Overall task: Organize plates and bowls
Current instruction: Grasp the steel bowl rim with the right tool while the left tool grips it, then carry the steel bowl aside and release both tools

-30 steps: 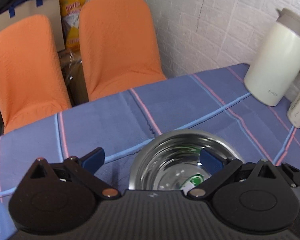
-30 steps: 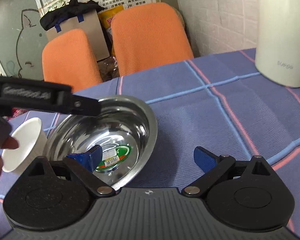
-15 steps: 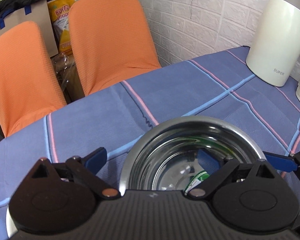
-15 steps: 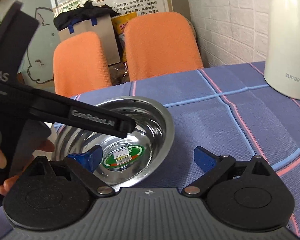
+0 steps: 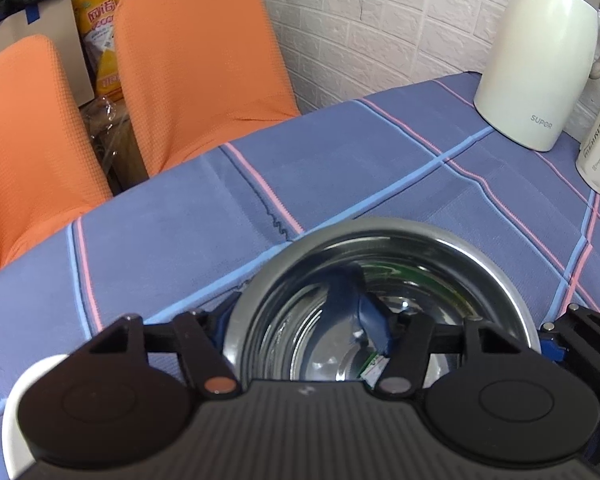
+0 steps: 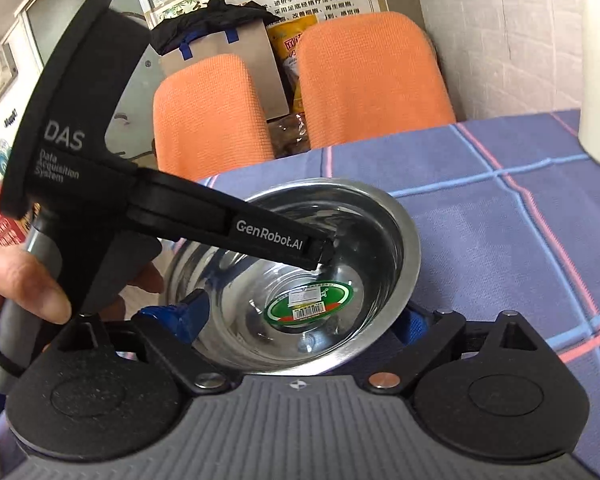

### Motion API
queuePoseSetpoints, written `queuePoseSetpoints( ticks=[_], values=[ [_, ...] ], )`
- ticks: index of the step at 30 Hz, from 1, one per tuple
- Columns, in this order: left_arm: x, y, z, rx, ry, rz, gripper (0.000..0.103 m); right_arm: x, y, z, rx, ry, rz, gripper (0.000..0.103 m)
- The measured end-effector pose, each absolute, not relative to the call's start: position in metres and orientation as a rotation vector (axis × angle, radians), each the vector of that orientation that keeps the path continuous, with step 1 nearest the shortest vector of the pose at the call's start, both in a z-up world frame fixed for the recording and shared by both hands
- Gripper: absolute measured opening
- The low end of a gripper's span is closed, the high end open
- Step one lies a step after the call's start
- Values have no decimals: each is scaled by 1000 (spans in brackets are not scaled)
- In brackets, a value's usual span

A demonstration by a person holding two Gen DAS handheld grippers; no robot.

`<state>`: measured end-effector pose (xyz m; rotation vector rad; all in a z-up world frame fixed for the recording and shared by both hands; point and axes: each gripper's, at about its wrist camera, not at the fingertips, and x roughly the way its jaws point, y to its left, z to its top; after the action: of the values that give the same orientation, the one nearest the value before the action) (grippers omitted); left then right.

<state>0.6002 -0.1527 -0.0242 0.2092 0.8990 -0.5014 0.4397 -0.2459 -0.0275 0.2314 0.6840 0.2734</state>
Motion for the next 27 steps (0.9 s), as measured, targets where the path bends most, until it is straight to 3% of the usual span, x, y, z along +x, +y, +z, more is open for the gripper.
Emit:
queuePoseSetpoints(
  ticks=[11,27],
  values=[
    [565,-147,3,221,885,-504,59,408,-232,-12,190,639,259,83],
    [396,-105,4,235,896,-496,60,269,-190,-2,166,677,269,85]
  ],
)
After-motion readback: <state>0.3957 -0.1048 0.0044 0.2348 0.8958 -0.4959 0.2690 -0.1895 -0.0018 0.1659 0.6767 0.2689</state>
